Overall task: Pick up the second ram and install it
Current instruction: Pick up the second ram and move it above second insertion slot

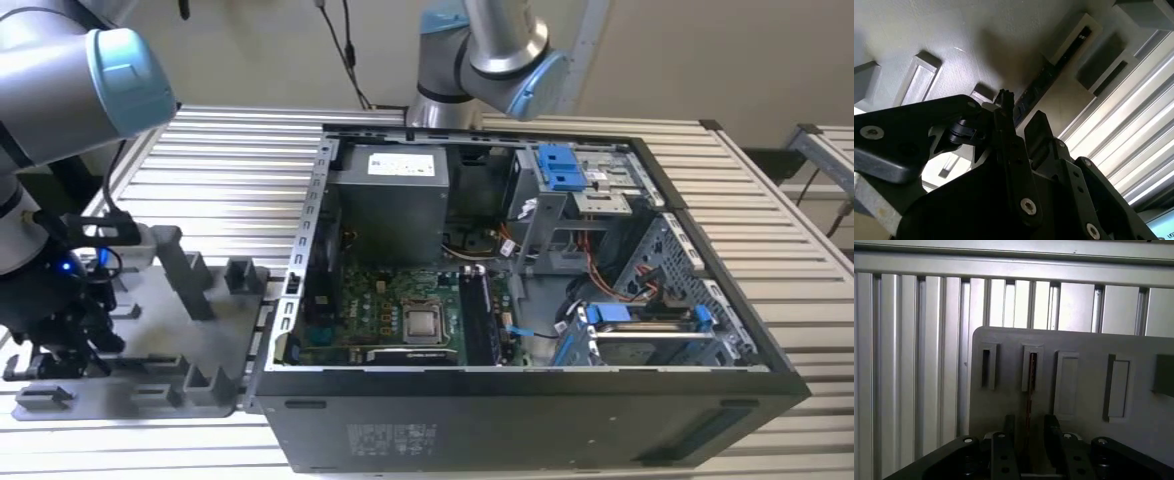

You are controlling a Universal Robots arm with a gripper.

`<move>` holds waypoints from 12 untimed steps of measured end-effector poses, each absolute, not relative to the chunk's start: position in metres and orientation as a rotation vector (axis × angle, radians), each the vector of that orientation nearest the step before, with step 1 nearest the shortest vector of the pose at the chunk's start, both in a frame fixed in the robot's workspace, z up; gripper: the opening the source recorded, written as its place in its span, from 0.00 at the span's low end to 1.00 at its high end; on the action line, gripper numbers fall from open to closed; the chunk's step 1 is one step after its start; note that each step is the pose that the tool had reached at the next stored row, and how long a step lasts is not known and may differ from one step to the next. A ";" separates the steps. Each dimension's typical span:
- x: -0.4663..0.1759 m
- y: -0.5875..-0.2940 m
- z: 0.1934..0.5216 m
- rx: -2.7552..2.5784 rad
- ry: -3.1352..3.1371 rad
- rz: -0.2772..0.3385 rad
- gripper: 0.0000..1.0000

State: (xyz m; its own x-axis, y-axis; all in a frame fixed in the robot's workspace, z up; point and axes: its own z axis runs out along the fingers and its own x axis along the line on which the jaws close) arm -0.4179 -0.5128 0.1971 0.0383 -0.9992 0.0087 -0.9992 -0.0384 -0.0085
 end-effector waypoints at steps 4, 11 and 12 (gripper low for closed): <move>-0.418 -0.513 0.197 -2.263 2.178 -0.019 0.38; -0.418 -0.513 0.197 -2.263 2.178 -0.019 0.16; -0.418 -0.513 0.197 -2.263 2.178 -0.019 0.16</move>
State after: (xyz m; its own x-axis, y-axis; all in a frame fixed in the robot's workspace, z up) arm -0.4180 -0.5128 0.1968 0.0383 -0.9992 0.0087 -0.9992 -0.0383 -0.0086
